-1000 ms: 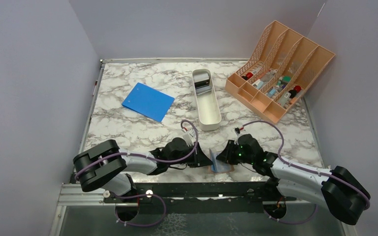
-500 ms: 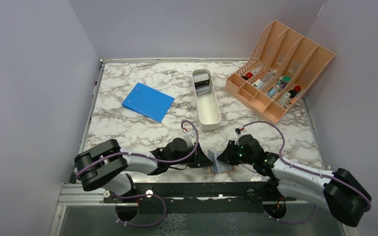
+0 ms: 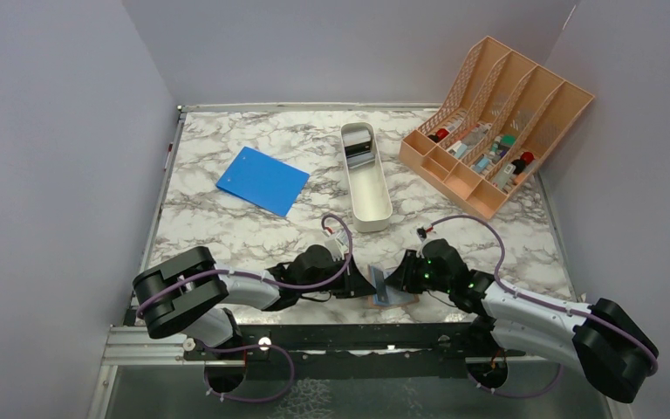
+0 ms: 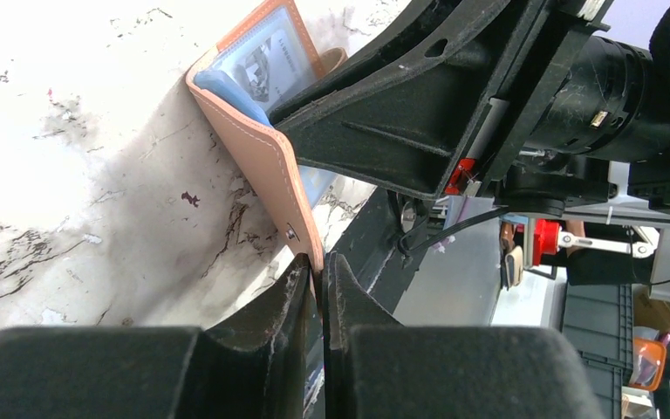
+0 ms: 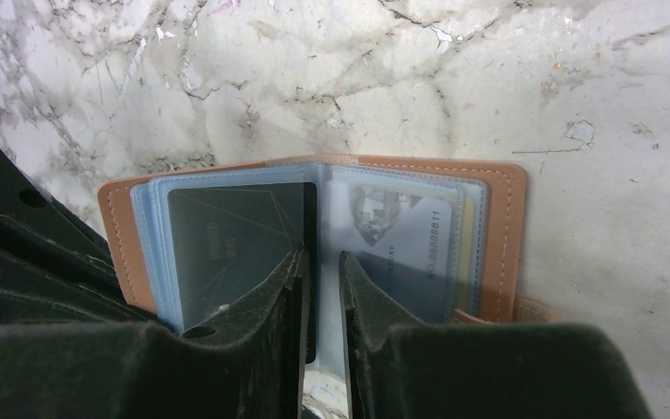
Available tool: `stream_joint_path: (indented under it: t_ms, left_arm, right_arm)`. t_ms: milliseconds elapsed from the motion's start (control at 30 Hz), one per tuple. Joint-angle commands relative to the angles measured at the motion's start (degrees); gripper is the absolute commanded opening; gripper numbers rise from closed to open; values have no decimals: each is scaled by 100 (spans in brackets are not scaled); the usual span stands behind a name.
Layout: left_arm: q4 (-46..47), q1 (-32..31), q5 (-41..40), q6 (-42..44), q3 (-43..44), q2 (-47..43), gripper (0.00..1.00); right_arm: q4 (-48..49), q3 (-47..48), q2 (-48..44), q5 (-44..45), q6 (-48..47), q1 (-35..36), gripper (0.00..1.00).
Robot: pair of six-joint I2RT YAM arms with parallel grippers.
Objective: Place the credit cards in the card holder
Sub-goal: Turn over the card slot in the card holder.
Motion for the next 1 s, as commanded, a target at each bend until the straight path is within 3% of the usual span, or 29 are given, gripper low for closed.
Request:
stream_joint_path:
  t_ms: [0, 600, 833, 867, 967]
  left_arm:
    - [42, -37, 5, 207, 178, -49, 12]
    - [121, -121, 20, 368, 263, -44, 15]
    - [169, -152, -8, 442, 245, -137, 23]
    - [181, -152, -12, 449, 239, -147, 23]
    - [190, -161, -16, 458, 234, -143, 10]
  right_arm:
    - [-89, -147, 88, -119, -78, 22, 24]
    - [-67, -112, 142, -154, -143, 22, 24]
    - [-37, -120, 157, -162, -133, 22, 24]
    - [-33, -121, 158, -162, -132, 22, 24]
    - [-19, -121, 167, -176, -135, 22, 23]
